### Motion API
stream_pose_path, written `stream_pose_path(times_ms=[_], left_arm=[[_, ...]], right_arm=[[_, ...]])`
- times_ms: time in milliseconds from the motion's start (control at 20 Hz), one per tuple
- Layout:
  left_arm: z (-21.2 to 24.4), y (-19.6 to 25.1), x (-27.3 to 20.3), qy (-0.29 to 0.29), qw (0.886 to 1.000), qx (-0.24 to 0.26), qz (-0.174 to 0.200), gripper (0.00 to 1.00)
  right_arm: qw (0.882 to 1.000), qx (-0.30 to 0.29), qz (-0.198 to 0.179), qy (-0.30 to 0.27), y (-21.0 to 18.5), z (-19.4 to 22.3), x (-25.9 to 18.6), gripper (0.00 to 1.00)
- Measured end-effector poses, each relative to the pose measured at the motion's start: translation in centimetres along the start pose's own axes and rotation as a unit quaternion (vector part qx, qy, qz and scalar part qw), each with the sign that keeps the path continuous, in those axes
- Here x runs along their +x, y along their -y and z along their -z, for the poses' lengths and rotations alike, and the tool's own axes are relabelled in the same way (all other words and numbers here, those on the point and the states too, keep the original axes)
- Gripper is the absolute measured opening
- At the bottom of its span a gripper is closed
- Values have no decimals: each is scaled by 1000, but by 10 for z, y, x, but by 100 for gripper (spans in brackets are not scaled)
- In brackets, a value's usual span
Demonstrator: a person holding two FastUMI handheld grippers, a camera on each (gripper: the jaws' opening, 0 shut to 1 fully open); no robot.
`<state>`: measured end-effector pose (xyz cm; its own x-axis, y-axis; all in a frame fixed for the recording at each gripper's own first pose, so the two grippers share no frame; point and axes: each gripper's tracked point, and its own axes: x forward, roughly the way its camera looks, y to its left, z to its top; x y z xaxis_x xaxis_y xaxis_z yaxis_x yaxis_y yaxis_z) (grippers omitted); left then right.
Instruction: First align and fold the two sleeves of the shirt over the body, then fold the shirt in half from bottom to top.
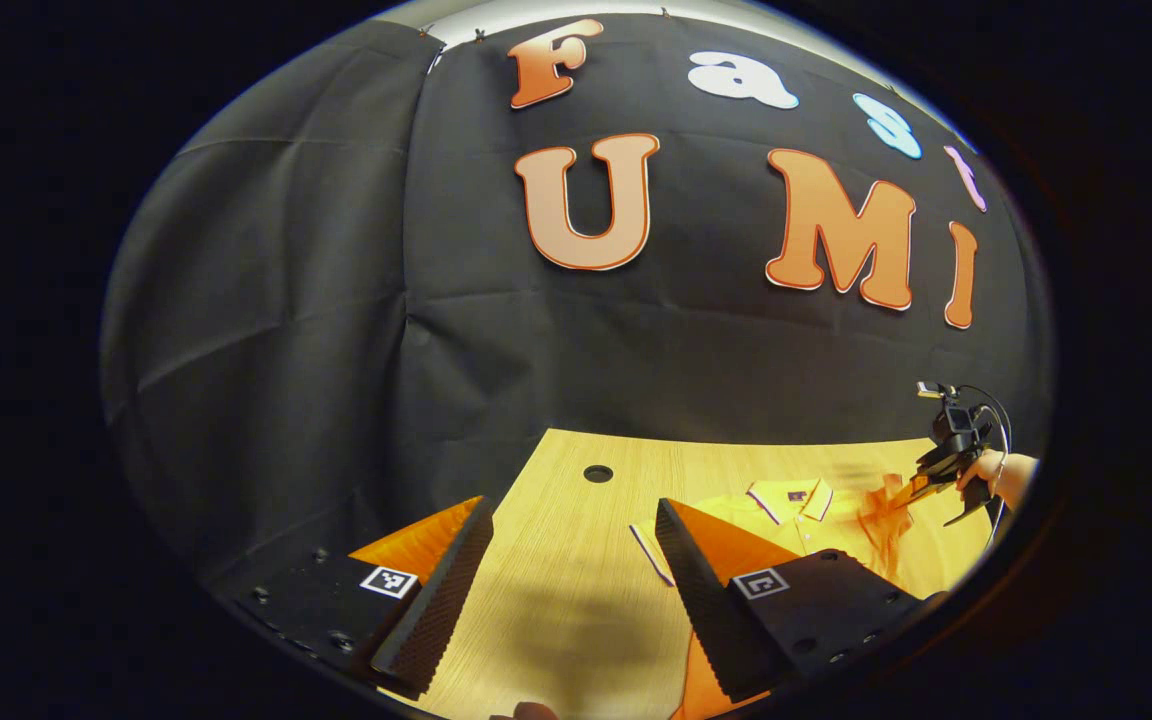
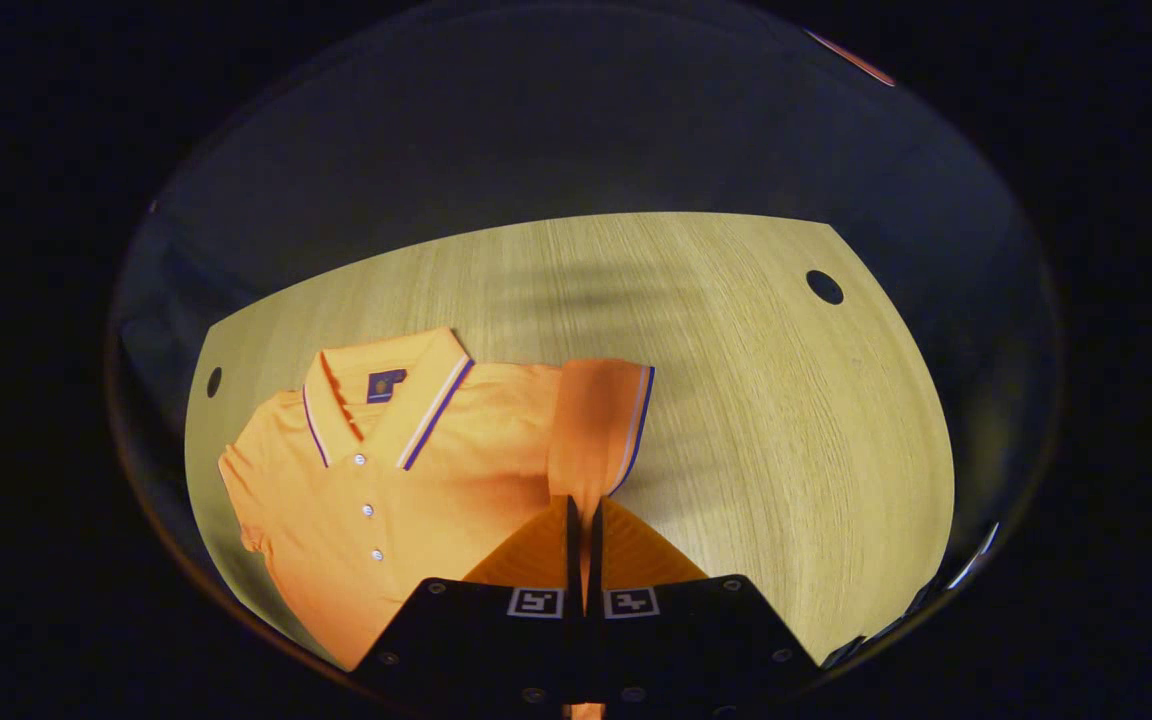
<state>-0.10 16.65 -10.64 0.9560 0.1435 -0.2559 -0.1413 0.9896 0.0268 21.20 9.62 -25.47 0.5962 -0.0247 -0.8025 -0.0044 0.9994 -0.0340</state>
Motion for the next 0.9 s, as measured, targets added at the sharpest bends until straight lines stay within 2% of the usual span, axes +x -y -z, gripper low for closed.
stream_pose_path(times_ms=[100,200,350,400,450,500,550,600,700,750,900], left_arm=[[-2,-7,-2,2,1000,-1,5,98],[1,-12,-1,2,1000,0,8,98],[-1,-22,-1,4,1000,2,12,96],[1,-24,0,4,1000,1,14,98],[1,-26,0,3,1000,1,15,98],[3,-29,2,3,1000,-1,16,98],[3,-32,3,1,1000,-5,19,98],[7,-29,6,-4,1000,-11,24,99],[11,-25,13,-20,999,-33,38,98],[13,-19,17,-29,997,-46,47,98],[17,-3,38,-52,994,-78,64,99]], right_arm=[[1000,-3,-26,2,-26,3,-5,1],[997,-2,-73,-5,-58,9,-10,2],[993,-1,-113,-14,-92,18,-12,3],[991,-1,-135,-16,-105,21,-17,9],[987,5,-160,-17,-119,21,-22,19],[983,12,-184,-14,-134,22,-27,23],[980,18,-199,-9,-142,19,-33,44],[979,19,-204,-2,-147,18,-35,54],[981,10,-191,23,-144,15,-39,90],[983,0,-179,38,-139,12,-44,99],[985,-28,-146,91,-120,1,-63,99]])
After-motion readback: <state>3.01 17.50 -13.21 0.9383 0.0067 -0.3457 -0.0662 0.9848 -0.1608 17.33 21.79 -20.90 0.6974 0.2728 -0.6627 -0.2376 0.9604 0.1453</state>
